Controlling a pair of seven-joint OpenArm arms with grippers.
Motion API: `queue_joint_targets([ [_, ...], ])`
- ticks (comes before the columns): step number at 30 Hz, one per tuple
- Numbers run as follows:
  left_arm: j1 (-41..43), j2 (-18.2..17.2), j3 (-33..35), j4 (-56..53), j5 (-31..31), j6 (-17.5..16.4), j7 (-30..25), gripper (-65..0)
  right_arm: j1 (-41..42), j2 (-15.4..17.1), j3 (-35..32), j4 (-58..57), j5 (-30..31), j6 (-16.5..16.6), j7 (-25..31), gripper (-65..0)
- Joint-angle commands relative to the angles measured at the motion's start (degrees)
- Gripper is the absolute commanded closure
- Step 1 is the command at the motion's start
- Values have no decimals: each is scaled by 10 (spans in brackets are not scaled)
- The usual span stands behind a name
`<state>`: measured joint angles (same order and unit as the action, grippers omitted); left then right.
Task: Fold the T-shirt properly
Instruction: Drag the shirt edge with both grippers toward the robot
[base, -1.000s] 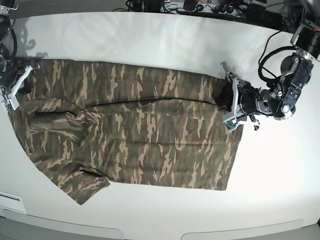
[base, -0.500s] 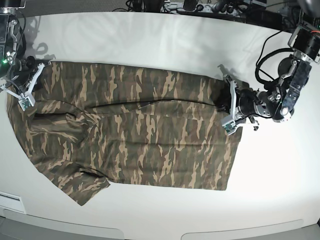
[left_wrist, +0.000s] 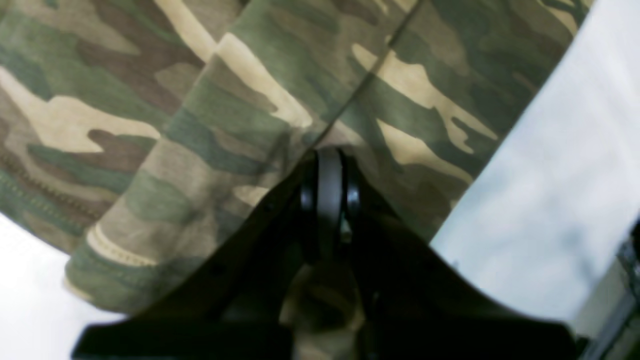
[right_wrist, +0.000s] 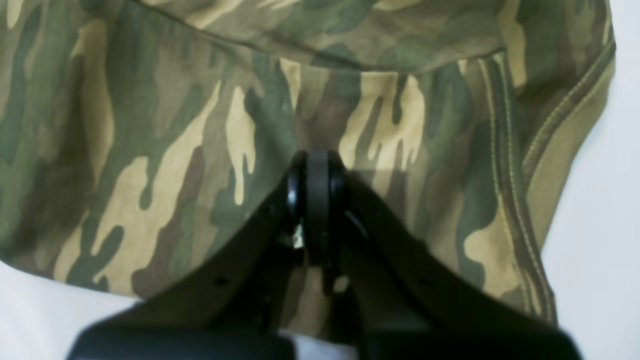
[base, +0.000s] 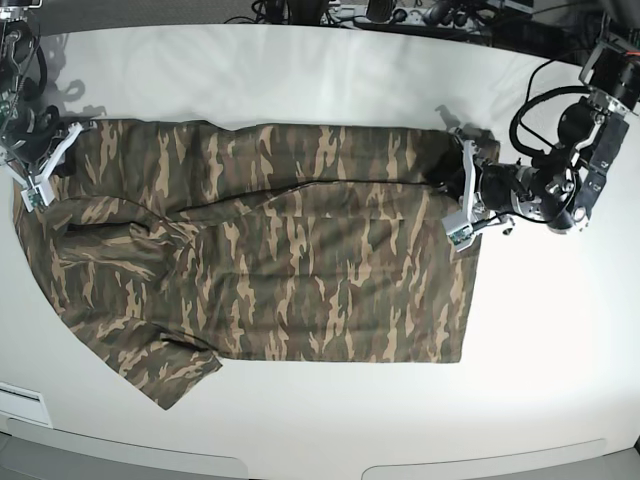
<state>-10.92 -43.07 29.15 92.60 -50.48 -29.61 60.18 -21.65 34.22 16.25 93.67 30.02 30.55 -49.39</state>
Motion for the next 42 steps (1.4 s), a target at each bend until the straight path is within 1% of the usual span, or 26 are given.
queue_joint_targets([
  [1,21,-11,8,5,30,-6,79,0,-23,0,-7,-5,-13,14,-70,0],
  [5,51,-26,8,52,37,-6,80,0,-43,0,-7,7,-15,14,-70,0],
  [8,76,-44,8,80,67,-6,79,0,-65,0,-1,22,-17,14,-73,0],
  [11,96,-66,8,98,87,-6,76,0,-95,0,23,34,-17,14,-73,0],
  [13,99,-78,8,103,85,-6,75,0,-111,0,43,43,-17,14,-72,0],
  [17,100,-88,8,112,84,-5,70,0,-142,-1,73,62,3,14,-72,0],
  [18,102,-89,8,116,82,-6,70,0,-149,-1,75,64,13,14,-72,0],
  [21,106,-89,8,125,75,-5,71,0,-170,-1,75,65,15,14,-72,0],
  [26,106,-89,8,137,31,-6,96,0,-192,-1,75,65,14,13,-72,0],
  [28,108,-92,8,141,30,-6,99,0,-198,-1,75,65,13,10,-72,0],
  [34,119,-118,8,142,30,-6,100,0,-198,-1,75,65,13,11,-75,0],
  [37,122,-133,8,142,30,-5,100,0,-198,-1,75,65,13,21,-91,0],
  [39,122,-141,8,143,30,-5,100,0,-198,-1,75,65,13,22,-95,0],
  [42,122,-144,8,143,2,-1,107,0,-198,-1,75,65,16,23,-101,0],
])
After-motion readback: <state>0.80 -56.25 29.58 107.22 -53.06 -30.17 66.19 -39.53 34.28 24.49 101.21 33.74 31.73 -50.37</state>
